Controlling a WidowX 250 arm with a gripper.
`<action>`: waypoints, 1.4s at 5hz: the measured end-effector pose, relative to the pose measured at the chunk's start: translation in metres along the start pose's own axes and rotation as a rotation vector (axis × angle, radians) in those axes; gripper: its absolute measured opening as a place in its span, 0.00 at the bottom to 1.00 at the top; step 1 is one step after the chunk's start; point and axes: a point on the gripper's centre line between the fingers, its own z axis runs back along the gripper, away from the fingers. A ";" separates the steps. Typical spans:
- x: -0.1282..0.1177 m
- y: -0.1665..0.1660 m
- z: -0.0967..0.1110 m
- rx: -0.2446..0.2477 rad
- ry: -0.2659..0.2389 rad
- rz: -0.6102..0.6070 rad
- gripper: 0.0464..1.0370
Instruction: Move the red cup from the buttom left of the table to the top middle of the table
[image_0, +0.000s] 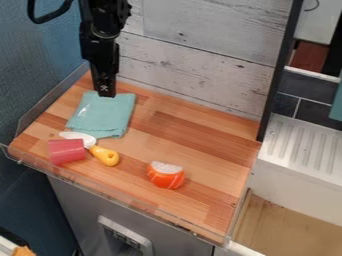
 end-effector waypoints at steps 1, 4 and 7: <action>-0.002 0.009 -0.012 0.040 -0.003 0.000 0.96; 0.045 0.031 0.018 0.028 -0.002 0.106 0.96; 0.080 0.074 0.000 0.056 -0.085 0.090 0.96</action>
